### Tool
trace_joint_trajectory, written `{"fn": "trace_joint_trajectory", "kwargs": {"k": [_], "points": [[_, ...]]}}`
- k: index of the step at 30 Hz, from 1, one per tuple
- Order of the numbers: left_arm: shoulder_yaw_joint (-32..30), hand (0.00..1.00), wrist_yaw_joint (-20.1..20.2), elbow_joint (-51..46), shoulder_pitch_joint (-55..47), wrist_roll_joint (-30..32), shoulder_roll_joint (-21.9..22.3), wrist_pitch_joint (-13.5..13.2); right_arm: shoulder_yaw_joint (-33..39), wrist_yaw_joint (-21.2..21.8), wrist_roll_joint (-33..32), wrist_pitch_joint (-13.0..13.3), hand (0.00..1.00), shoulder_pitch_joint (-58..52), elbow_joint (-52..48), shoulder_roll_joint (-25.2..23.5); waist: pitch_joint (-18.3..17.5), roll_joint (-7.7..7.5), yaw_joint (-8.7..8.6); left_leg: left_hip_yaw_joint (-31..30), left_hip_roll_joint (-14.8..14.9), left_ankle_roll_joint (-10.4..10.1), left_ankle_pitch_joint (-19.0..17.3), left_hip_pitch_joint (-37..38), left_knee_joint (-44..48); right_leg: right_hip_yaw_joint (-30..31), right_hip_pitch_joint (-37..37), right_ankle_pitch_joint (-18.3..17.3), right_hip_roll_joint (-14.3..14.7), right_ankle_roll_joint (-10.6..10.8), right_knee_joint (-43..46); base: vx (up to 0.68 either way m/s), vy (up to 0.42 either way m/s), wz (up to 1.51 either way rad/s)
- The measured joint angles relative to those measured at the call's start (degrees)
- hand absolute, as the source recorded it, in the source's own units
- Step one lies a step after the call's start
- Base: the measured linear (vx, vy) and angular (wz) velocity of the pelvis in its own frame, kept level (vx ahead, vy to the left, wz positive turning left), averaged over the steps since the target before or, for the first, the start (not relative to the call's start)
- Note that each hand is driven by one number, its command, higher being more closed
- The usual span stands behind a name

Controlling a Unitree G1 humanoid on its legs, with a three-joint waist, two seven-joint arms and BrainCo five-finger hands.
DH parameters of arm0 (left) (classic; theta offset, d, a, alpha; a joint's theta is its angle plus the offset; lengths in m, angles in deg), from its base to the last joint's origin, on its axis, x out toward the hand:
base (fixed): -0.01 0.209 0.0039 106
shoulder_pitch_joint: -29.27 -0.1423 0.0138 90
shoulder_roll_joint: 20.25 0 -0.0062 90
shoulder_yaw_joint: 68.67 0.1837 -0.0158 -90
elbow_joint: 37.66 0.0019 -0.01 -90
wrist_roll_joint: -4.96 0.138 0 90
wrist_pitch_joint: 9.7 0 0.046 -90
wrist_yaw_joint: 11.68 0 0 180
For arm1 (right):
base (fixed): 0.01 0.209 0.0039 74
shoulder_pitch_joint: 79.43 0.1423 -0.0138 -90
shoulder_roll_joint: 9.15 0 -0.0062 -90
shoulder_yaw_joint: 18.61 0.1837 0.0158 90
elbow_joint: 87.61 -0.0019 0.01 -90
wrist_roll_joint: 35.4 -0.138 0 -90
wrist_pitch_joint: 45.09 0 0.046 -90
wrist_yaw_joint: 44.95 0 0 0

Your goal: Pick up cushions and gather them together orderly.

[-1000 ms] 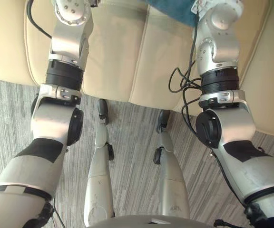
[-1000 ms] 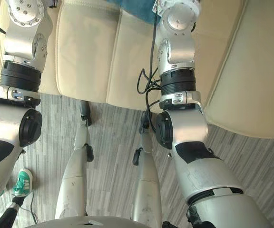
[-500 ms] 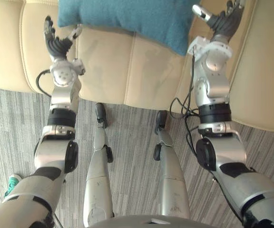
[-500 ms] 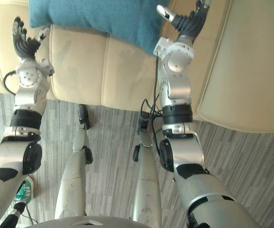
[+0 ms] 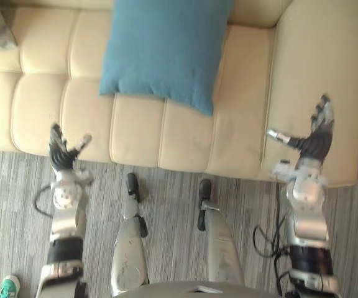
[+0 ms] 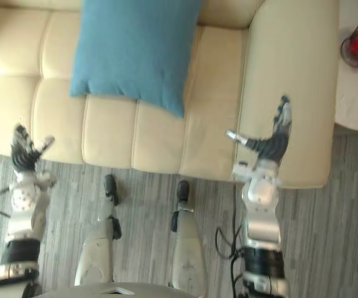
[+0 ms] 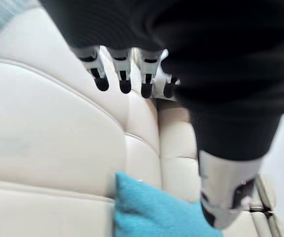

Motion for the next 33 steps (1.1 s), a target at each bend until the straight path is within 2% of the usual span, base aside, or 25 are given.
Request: {"fn": "trace_joint_trajectory", "kwargs": {"k": [2,3,4,6,9,11,14,17,23,25,26,27,28,29,30,31,32,33], "points": [[0.86,0.00,1.38,2.23,-5.07,1.73,1.60,0.44,-0.28,1.65,1.18,0.05,0.00,-5.45,3.37,-4.08,-3.04,-0.69,0.29,0.26,-0.02,-0.07,-0.82,3.08,0.02,-0.21,3.56,-0.06,-0.05,0.20,-0.82,0.15,-0.041,0.00],[1.02,0.00,2.20,4.49,-6.77,3.10,2.22,0.65,-0.41,2.77,1.38,0.03,0.00,-6.74,6.42,-5.67,-3.65,-1.17,0.52,0.66,-0.09,-0.29,-1.12,5.68,0.02,-0.12,6.08,-0.16,-0.14,0.39,-1.27,0.20,-0.035,-0.05],[1.48,0.00,2.99,8.61,-8.38,4.61,3.56,1.27,-0.44,3.93,1.38,0.03,0.00,-8.54,11.91,-7.74,-5.99,-1.39,0.74,0.89,-0.13,-0.50,-2.21,8.33,0.02,-0.18,9.21,-0.47,-0.16,0.62,-2.43,0.16,-0.016,-0.08],[1.78,0.00,3.86,13.68,-9.60,5.93,5.42,1.86,-0.48,5.19,1.38,-0.06,0.00,-9.57,19.29,-9.41,-8.41,-1.63,0.88,1.27,-0.17,-0.74,-3.23,10.91,0.02,-0.25,12.36,-0.63,-0.17,0.67,-4.16,0.12,0.000,-0.03],[1.73,0.00,4.52,24.51,-10.27,7.96,8.50,2.86,-0.08,7.26,1.38,-1.27,0.00,-9.57,35.96,-11.55,-11.70,-1.61,0.84,1.27,-0.35,-0.67,-4.98,15.30,0.00,-0.57,18.23,-0.73,-0.18,0.46,-7.51,0.09,0.017,0.00],[1.62,0.00,4.70,29.79,-10.34,8.98,9.02,3.12,1.29,7.73,1.37,-1.65,0.00,-8.94,44.72,-12.43,-13.05,-1.61,0.80,1.21,-0.43,-0.78,-5.59,16.97,-0.01,-0.83,20.58,-0.33,-0.19,0.49,-9.31,0.06,0.023,0.02],[0.02,0.00,4.91,37.89,-10.38,10.05,8.97,3.65,3.95,8.76,1.40,-2.76,0.00,-7.48,55.47,-12.37,-14.04,-1.79,0.64,1.20,-0.59,-1.48,-6.61,19.68,-0.03,-0.87,24.46,0.49,-0.18,0.47,-12.15,0.05,0.019,-0.02],[-0.61,0.00,5.38,43.14,-10.73,10.05,8.35,4.29,5.84,8.97,1.43,-3.35,0.00,-7.23,61.50,-12.08,-14.60,-2.11,0.20,1.48,-0.75,-1.74,-7.46,21.67,-0.06,-0.02,26.90,1.31,-0.12,0.64,-14.35,0.04,0.011,-0.12],[-0.43,0.00,6.23,45.94,-10.43,12.82,6.37,4.61,6.59,8.97,1.46,-3.93,0.00,-5.50,65.82,-11.75,-14.53,-3.22,-0.34,4.44,-0.94,-2.26,-8.17,24.03,-0.05,3.94,27.92,4.34,0.21,0.58,-16.77,0.00,0.008,-0.33],[-0.57,0.00,6.06,45.93,-9.69,13.11,5.57,4.62,6.42,8.97,1.45,-3.94,0.00,-4.49,66.06,-12.03,-13.94,-4.21,-0.18,4.37,-1.29,-1.91,-9.26,24.11,0.05,4.28,26.95,5.80,0.50,-1.13,-16.62,-0.04,0.014,-0.50],[-0.89,0.00,5.90,45.88,-9.15,13.11,5.15,4.64,5.81,8.94,1.42,-3.90,0.00,-4.21,66.05,-12.02,-13.39,-4.97,-0.05,2.69,-1.81,-1.28,-10.77,23.36,1.73,2.98,26.28,7.02,0.51,-3.76,-16.18,-0.07,0.051,-0.60],[-1.77,0.00,5.57,45.76,-8.48,13.10,5.16,4.72,5.14,8.92,1.43,-3.79,0.00,-3.97,65.97,-11.57,-13.09,-5.33,0.39,0.07,-2.76,2.13,-13.43,20.72,6.27,2.71,25.51,10.45,0.98,-10.00,-17.99,-0.10,0.047,-0.72],[-2.25,0.00,5.35,45.67,-8.75,13.03,5.38,4.72,5.17,8.92,1.43,-3.78,0.00,-3.80,65.96,-11.20,-12.73,-3.75,1.13,-0.36,-1.31,2.73,-13.22,19.65,6.80,2.00,25.14,9.88,1.79,-10.49,-17.29,-0.15,0.024,-0.65],[-2.77,0.00,4.82,45.70,-8.53,12.76,5.50,4.85,5.29,8.91,1.42,-3.94,0.00,-3.06,66.07,-11.18,-12.16,-3.20,0.50,-0.20,-0.05,1.88,-13.30,19.20,7.86,-2.36,23.14,2.70,1.62,-8.60,-5.20,-0.10,-0.026,-0.14],[-2.66,0.00,4.62,45.08,-8.45,12.64,4.99,4.84,5.39,8.85,1.42,-3.99,0.00,-4.02,66.49,-11.20,-12.14,-3.15,0.07,-1.50,0.09,2.03,-12.98,19.19,7.97,-4.92,22.93,-2.45,1.25,-6.40,5.65,-0.09,-0.052,0.33],[-2.58,0.00,4.51,44.41,-8.40,12.31,4.43,4.73,5.56,8.81,1.42,-3.97,0.00,-4.73,67.79,-11.15,-12.20,-3.36,0.19,-2.99,-0.05,2.07,-12.22,19.37,7.37,-6.52,24.42,-5.72,0.79,-5.66,12.93,-0.07,-0.069,0.59],[-2.73,0.00,4.42,44.04,-8.44,12.18,4.09,4.72,5.75,8.78,1.39,-4.04,0.00,-4.53,68.47,-11.10,-12.27,-3.47,0.51,-3.54,-0.27,1.86,-11.03,19.43,6.46,-7.18,25.99,-6.77,0.47,-4.80,16.97,-0.08,-0.071,0.46],[-2.90,0.00,4.33,43.71,-8.59,12.12,3.92,4.73,5.28,8.84,1.45,-3.98,0.00,-4.49,68.47,-11.07,-12.43,-3.74,1.03,-3.62,-0.68,1.65,-9.75,19.41,5.84,-7.33,27.51,-6.99,0.18,-3.83,17.08,-0.08,-0.085,0.21]]}}
